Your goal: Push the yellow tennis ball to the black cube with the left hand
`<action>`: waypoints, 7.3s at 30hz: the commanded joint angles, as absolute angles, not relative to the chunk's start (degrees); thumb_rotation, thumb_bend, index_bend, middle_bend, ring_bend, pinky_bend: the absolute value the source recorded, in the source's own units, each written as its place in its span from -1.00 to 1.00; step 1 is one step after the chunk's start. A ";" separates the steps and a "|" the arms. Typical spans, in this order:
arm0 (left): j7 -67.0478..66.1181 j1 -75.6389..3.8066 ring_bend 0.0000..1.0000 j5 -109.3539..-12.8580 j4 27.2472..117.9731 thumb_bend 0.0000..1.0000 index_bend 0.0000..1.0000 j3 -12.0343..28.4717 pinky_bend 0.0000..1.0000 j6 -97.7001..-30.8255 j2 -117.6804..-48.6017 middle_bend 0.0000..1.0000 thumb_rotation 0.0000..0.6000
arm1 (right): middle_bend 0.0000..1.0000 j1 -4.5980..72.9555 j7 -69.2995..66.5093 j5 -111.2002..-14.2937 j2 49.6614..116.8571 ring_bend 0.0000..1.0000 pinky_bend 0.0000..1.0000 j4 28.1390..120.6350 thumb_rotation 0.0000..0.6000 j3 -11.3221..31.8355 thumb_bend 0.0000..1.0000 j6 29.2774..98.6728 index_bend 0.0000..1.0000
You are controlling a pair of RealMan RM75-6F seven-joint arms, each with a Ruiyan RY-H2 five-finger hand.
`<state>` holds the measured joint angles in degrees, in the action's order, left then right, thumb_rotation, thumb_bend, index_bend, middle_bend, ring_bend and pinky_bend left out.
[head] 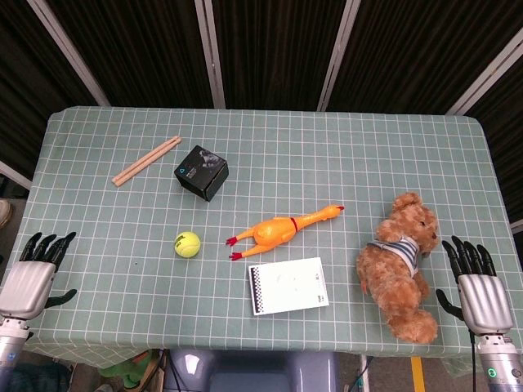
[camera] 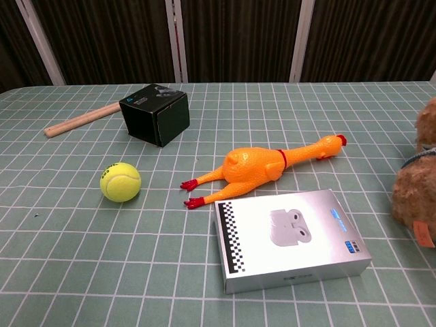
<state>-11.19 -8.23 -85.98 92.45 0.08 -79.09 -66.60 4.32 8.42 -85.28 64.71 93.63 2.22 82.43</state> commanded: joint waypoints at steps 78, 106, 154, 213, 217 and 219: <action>-19.79 -24.85 -0.12 -81.36 77.08 -0.45 -0.06 5.64 0.00 -61.15 -98.11 0.21 1.00 | -1.00 1.11 -2.71 -90.97 60.89 -1.00 -0.92 92.69 1.00 1.27 -0.31 89.18 -1.00; -14.99 -30.07 -0.28 -80.08 66.98 -0.45 -0.18 8.90 -0.18 -60.87 -101.37 0.01 1.00 | -1.00 1.75 -2.83 -90.04 60.53 -1.00 -0.92 92.81 1.00 1.58 -0.32 87.59 -1.00; -22.73 -38.76 -0.66 -70.15 50.34 -0.45 -0.51 14.20 -0.47 -57.63 -108.99 -0.49 1.00 | -1.00 2.03 -2.60 -89.37 60.28 -1.00 -0.92 92.89 1.00 1.61 -0.31 86.59 -1.00; -20.52 -16.99 -1.00 -84.54 90.71 -0.83 -1.00 -4.52 -1.00 -86.21 -78.68 -0.95 1.00 | -1.00 1.49 -1.79 -91.88 60.93 -1.00 -1.00 93.00 1.00 0.97 -0.32 88.51 -1.00; -17.65 -12.24 -1.00 -86.18 92.77 -0.87 -1.00 -6.96 -1.00 -91.32 -74.74 -0.96 1.00 | -1.00 1.39 -1.14 -92.86 61.62 -1.00 -1.00 92.78 1.00 0.95 -0.31 89.42 -1.00; -17.43 -10.78 -1.00 -87.76 93.08 -0.87 -1.00 -7.35 -1.00 -93.68 -73.37 -0.96 1.00 | -1.00 1.34 -1.07 -93.85 61.98 -1.00 -1.00 92.41 1.00 0.65 -0.31 89.86 -1.00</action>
